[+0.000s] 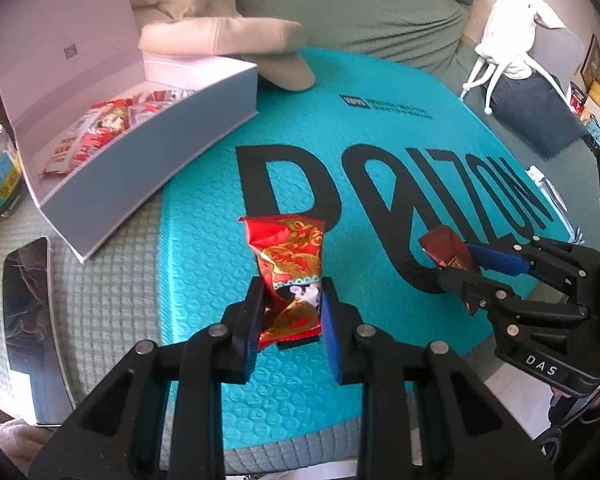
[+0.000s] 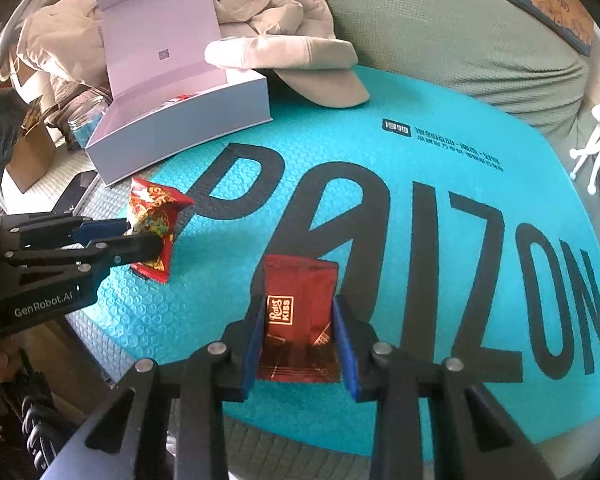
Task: Organize objects
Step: 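Carry the brown packet with right gripper while left carries the candy toward the white box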
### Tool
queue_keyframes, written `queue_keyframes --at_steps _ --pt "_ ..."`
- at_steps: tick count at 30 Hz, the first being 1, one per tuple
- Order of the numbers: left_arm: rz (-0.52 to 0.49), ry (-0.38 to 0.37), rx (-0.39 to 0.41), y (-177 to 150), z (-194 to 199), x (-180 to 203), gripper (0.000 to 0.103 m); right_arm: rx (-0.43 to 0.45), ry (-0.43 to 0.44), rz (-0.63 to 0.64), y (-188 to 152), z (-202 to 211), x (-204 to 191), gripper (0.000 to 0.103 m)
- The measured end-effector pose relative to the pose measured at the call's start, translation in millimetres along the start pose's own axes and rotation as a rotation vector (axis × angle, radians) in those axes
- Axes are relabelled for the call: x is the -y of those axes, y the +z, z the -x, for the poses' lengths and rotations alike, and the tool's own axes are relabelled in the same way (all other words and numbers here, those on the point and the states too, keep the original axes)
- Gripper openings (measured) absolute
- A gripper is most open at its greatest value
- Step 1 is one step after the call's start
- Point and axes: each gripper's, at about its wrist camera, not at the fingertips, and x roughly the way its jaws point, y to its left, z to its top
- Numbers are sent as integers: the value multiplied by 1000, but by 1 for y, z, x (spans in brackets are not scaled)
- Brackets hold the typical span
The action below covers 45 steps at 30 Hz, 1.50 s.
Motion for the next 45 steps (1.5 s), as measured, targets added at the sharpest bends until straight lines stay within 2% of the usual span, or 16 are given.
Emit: queue_keyframes --at_steps 15,27,34,38,45 --pt "48 87 49 -1 31 -22 25 27 63 101 25 8 -33 33" --pt "241 218 86 -32 64 -44 25 36 195 294 37 13 -78 33" --pt "323 320 116 -52 91 -33 25 73 291 392 35 30 -91 33" --pt "337 358 123 -56 101 -21 25 100 331 432 35 43 -93 33" --pt "347 386 135 -57 116 1 25 139 383 459 31 68 -87 33"
